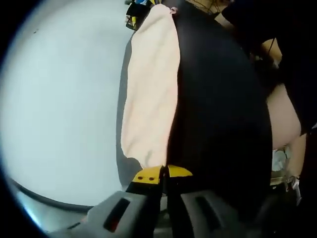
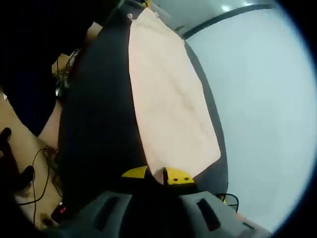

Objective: Fold the towel on the table until its edges align and the towel forms a compact rectangular stack.

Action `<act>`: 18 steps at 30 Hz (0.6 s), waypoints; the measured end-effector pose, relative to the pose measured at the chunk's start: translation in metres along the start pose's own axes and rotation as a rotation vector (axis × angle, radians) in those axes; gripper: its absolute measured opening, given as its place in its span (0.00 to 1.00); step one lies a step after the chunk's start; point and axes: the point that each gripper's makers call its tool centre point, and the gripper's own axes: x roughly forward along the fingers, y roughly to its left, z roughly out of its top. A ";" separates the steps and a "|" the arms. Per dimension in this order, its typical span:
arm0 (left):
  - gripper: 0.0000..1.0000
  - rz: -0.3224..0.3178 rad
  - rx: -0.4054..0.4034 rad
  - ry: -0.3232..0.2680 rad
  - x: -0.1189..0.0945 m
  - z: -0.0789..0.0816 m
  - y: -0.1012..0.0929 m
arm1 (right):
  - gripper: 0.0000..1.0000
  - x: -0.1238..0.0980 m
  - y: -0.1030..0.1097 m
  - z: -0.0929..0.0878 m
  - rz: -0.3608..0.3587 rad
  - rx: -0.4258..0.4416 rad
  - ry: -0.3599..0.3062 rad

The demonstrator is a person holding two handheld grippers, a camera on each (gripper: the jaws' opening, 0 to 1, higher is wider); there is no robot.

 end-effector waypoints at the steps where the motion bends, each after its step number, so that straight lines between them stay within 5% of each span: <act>1: 0.00 -0.002 -0.023 -0.002 0.000 -0.002 0.002 | 0.03 0.001 0.003 0.001 -0.004 -0.027 0.001; 5: 0.00 -0.012 -0.086 0.006 -0.003 -0.004 0.001 | 0.04 -0.011 0.007 0.010 -0.006 0.039 -0.017; 12: 0.00 -0.025 -0.110 0.011 0.010 -0.013 0.002 | 0.06 -0.003 -0.001 0.008 -0.095 -0.093 0.013; 18: 0.00 -0.006 -0.094 0.030 0.008 -0.016 0.005 | 0.00 -0.008 0.005 0.007 0.015 0.026 0.009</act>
